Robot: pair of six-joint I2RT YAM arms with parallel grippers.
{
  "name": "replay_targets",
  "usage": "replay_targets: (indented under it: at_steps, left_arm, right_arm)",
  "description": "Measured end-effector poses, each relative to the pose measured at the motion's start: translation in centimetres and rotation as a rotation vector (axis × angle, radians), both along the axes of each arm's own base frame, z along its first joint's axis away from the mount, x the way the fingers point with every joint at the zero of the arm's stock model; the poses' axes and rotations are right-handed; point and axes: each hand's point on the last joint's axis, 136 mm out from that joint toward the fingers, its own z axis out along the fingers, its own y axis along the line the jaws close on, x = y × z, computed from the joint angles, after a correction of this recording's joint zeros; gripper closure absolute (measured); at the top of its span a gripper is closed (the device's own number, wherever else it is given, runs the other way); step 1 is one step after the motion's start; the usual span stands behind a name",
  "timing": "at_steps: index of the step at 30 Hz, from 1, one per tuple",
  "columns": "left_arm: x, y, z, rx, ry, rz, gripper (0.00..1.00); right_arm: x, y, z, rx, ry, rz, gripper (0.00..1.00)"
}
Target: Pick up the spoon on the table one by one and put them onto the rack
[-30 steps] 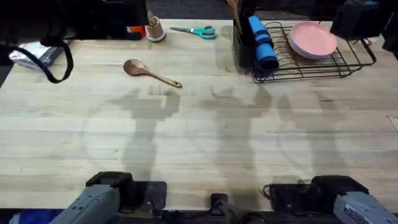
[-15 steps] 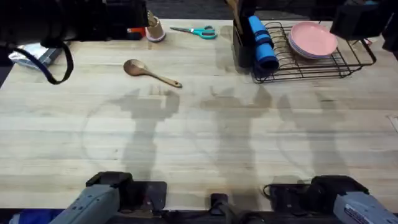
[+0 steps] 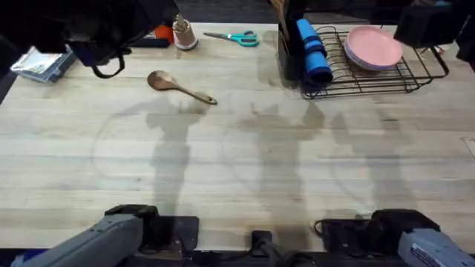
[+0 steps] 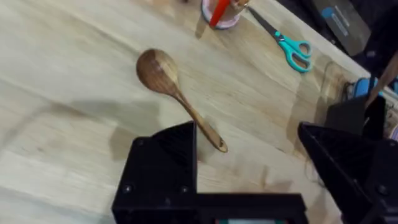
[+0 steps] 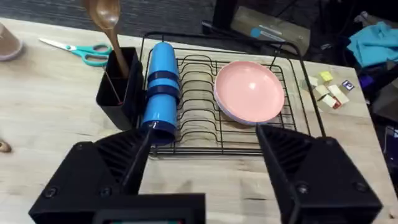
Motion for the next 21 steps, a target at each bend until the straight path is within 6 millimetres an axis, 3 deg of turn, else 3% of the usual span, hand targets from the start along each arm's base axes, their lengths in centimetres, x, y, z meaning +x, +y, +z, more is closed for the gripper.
replay_targets:
  at_steps: [10,21]
  left_arm:
    - [1.2,0.0,-2.9,-0.131,0.088,0.138,0.007]
    - [2.1,0.0,-5.4,-0.148,0.159,0.169,0.007]
  right_arm:
    - [0.0,0.0,0.0,0.0,0.0,0.0,0.004]
    - [0.0,0.0,0.0,0.0,0.0,0.0,0.004]
